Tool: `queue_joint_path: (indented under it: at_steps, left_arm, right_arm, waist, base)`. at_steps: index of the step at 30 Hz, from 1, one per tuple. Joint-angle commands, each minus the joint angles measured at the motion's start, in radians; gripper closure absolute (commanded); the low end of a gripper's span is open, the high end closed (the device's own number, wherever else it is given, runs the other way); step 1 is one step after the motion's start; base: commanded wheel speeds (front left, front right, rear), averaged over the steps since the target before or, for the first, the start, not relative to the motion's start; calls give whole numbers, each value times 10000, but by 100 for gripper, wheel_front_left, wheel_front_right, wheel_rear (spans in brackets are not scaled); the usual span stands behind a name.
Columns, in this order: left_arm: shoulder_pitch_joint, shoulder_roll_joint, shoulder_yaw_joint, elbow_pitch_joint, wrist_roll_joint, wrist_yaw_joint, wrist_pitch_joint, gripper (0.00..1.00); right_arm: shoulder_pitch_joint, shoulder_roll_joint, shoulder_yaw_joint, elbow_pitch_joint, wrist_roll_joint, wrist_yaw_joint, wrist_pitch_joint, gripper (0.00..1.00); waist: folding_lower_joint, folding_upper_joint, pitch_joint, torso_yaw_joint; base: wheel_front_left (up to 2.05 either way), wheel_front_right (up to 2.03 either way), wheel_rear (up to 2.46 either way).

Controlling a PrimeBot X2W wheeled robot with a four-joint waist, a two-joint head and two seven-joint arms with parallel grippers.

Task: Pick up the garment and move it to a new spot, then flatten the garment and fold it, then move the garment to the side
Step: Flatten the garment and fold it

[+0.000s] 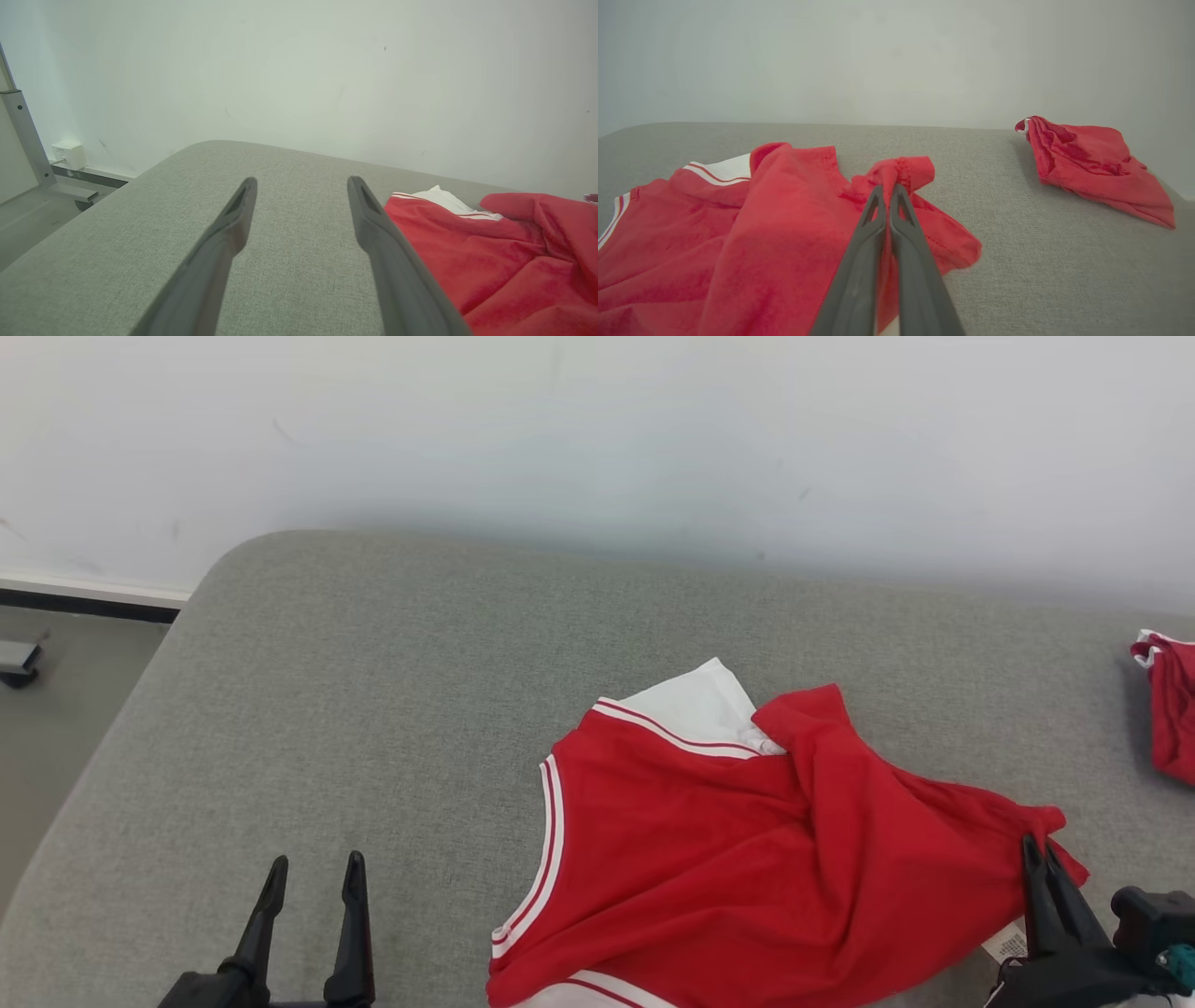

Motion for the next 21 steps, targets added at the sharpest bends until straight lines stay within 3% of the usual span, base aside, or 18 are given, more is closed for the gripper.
queue_joint_path:
  at_steps: [1,2,3,4,5,6,21]
  left_arm:
    - [149,-10,46,-42,43,19,-30,0]
    - [156,-12,62,-54,30,20,-30,0]
    - [161,-14,39,-46,28,19,-30,0]
    - [158,-12,40,-42,29,19,-30,0]
    - [147,-6,48,-44,26,19,-30,0]
    - [131,0,55,-39,23,20,-30,0]
    - [248,168,371,-176,106,20,-30,0]
  right_arm:
    - [189,69,-21,-288,-106,-27,50,100]
    - [324,111,-22,-446,-74,-27,112,67]
    - [434,141,-87,-593,-7,-27,93,71]
    - [506,156,-104,-733,-28,-27,78,51]
    - [545,181,-94,-831,-67,-27,79,6]
    - [583,199,-116,-943,-63,-27,50,0]
    - [891,42,378,-2101,26,-27,-945,0]
  waist:
    - [1,0,34,-86]
    - [1,0,46,-144]
    - [1,0,58,-179]
    - [1,0,77,-222]
    - [1,0,92,-271]
    - [1,0,99,-306]
    - [1,0,-17,-1019]
  base:
    - [0,0,0]
    - [0,0,0]
    - [0,0,0]
    - [0,0,0]
    - [0,0,0]
    - [0,0,0]
    - [0,0,0]
